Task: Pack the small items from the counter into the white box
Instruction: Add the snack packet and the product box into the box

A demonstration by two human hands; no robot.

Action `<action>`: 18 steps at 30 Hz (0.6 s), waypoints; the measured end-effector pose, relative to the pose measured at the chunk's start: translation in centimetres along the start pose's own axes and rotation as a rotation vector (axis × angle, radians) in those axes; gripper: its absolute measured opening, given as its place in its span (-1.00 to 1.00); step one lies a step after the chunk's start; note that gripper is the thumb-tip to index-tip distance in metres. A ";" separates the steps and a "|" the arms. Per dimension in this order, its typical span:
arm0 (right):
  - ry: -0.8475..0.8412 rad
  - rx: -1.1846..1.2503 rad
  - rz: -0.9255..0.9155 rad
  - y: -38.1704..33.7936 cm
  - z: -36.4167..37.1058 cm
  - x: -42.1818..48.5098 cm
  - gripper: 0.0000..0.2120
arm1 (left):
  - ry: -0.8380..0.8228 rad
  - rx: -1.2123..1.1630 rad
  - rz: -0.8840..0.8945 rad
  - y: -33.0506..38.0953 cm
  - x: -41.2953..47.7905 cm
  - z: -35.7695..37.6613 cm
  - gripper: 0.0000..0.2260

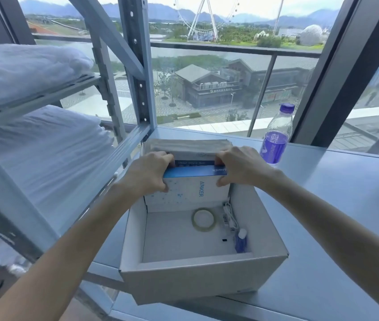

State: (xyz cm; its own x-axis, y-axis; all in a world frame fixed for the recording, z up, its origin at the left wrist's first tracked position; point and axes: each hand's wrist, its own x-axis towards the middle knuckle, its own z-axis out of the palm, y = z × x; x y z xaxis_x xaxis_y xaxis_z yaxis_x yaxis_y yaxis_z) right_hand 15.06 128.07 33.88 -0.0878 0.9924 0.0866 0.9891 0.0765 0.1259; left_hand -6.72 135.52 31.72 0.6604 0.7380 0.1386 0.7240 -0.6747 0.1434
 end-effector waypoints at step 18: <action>0.044 0.020 0.055 -0.4 0.8 -0.2 -0.68 | 0.126 0.285 -0.009 0.1 -0.5 0.0 -0.17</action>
State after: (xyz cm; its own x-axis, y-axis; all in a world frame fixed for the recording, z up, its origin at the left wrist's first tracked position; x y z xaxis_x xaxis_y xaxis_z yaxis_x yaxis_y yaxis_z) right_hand 14.78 127.96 33.07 -0.0379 0.9900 0.1361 0.9947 0.0243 0.1003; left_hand -6.95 135.12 31.63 0.6369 0.7253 0.2613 0.7680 -0.6266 -0.1326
